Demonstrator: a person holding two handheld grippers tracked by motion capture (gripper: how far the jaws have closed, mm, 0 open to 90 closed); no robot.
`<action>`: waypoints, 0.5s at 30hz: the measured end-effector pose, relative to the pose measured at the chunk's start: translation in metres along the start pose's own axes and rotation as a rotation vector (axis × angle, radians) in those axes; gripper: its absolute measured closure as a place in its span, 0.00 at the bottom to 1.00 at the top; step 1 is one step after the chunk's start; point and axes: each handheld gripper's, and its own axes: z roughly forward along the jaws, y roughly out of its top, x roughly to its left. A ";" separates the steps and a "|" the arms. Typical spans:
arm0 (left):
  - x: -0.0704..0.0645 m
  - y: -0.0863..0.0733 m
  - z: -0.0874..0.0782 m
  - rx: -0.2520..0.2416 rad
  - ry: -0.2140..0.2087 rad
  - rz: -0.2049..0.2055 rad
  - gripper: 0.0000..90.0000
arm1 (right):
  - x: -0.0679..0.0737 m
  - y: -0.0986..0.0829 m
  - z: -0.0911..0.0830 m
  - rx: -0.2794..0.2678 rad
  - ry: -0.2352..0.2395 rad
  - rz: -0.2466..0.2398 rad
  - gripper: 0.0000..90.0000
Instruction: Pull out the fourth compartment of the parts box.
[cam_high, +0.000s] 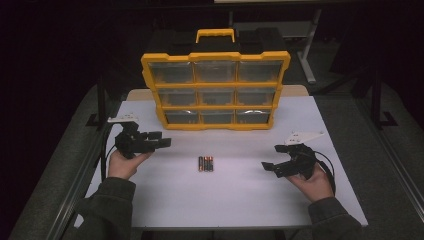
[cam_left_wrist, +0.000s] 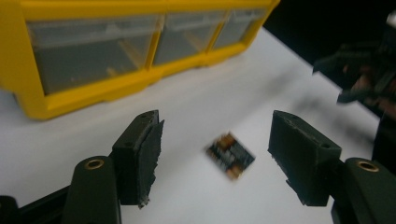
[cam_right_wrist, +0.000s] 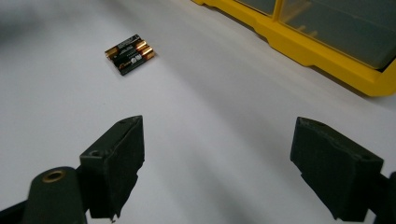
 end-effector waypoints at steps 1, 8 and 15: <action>0.004 0.008 0.003 -0.029 -0.013 -0.045 0.38 | 0.002 0.001 0.000 0.001 0.001 0.000 0.19; 0.012 0.030 0.010 -0.104 -0.075 -0.131 0.44 | 0.002 0.003 -0.001 0.002 0.025 -0.001 0.21; 0.022 0.050 0.023 -0.201 -0.080 -0.251 0.50 | 0.001 0.005 0.000 -0.004 0.030 -0.010 0.22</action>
